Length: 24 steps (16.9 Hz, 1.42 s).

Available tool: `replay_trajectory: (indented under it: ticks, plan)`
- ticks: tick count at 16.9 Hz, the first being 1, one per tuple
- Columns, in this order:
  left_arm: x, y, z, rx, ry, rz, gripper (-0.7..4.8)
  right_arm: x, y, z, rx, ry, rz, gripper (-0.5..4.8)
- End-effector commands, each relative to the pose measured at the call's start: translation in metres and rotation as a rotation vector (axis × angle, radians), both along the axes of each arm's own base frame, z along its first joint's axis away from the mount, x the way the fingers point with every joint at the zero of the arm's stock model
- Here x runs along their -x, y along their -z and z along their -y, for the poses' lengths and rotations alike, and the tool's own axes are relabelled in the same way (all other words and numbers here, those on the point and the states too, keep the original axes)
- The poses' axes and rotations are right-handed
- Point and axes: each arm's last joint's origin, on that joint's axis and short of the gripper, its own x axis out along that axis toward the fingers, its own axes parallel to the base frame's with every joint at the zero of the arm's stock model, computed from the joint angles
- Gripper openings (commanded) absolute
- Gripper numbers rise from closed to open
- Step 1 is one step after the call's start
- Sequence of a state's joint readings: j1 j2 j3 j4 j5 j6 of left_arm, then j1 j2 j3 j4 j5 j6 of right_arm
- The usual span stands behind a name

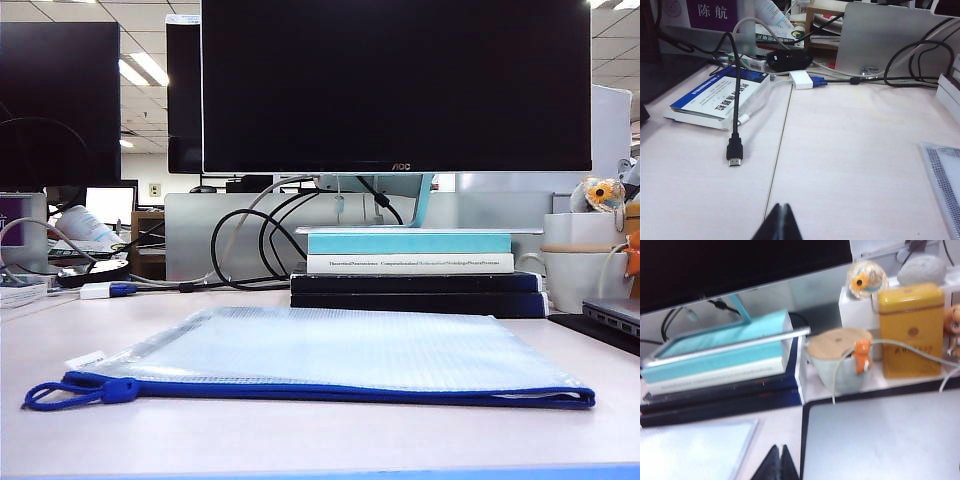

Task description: Pick up the transparent plastic file bag with a blue zipper and close its zipper.

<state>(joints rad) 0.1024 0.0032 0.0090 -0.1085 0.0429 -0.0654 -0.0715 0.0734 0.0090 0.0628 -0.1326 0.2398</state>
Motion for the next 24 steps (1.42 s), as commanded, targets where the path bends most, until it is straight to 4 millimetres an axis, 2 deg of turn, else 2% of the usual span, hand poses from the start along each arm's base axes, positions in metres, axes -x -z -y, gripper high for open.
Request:
replay_trajectory:
  ticks: [1,5,8,13,14,18,22,24]
  plan:
    - [0.000,-0.002,0.000,0.005,0.003,0.015,-0.05,0.000,0.003,0.000,-0.005,-0.001,-0.032,0.00]
    - [0.000,-0.002,0.000,0.028,0.000,0.022,-0.04,0.000,0.004,0.000,-0.007,-0.007,-0.054,-0.01]
    - [0.000,-0.007,0.001,0.102,0.009,0.065,-0.05,0.002,-0.007,-0.001,-0.005,-0.004,-0.031,-0.01]
    - [0.008,-0.042,0.003,0.118,0.066,0.174,-0.05,0.010,-0.041,0.000,-0.003,0.050,0.021,-0.02]
    - [0.012,-0.058,0.003,0.112,0.051,0.216,-0.05,0.012,-0.052,0.001,-0.004,0.068,0.056,-0.03]
    - [0.013,-0.089,0.004,0.102,0.078,0.206,-0.05,0.010,-0.077,0.000,-0.013,0.038,0.104,-0.03]
    - [-0.015,-0.122,0.006,-0.026,0.262,0.055,-0.05,-0.018,-0.118,-0.007,0.021,-0.226,0.075,-0.03]
    - [-0.024,-0.145,0.006,-0.137,0.293,0.014,-0.05,-0.042,-0.140,-0.020,0.138,-0.425,0.052,-0.02]
